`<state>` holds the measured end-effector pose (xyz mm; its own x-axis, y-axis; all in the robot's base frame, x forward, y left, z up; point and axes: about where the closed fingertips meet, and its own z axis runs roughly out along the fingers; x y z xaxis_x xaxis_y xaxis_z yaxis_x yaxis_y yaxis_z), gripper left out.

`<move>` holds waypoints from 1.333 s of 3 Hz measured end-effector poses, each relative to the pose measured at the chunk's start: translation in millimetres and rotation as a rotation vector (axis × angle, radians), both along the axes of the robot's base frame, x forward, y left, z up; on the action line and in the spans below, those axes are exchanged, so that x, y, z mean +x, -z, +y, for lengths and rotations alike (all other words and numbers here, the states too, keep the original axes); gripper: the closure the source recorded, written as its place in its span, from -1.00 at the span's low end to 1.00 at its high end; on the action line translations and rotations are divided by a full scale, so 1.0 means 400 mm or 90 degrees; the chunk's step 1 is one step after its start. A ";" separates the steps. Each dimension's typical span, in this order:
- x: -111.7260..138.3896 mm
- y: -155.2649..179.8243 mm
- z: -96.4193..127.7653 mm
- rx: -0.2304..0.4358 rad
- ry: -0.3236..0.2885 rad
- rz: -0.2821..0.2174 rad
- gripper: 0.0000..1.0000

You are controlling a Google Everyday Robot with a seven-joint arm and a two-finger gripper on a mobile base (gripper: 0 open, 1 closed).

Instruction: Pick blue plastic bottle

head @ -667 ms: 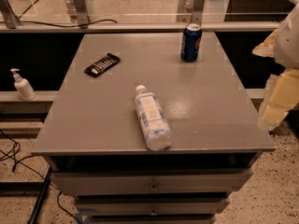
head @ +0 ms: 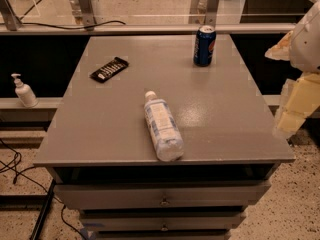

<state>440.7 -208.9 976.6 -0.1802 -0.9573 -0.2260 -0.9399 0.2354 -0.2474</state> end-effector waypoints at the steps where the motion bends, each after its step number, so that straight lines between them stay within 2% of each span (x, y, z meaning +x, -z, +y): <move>1: 0.033 0.033 0.106 0.029 -0.123 0.016 -1.00; 2: 0.060 0.068 0.247 0.061 -0.301 0.006 -1.00; 3: 0.061 0.068 0.251 0.049 -0.351 -0.010 -1.00; 4: 0.061 0.068 0.251 0.049 -0.351 -0.011 -1.00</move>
Offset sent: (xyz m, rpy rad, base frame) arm 0.0304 0.1606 -0.0435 0.1342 -0.0310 0.9027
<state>465.1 -108.5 949.4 0.3475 -0.8894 -0.2970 -0.9248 -0.2728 -0.2650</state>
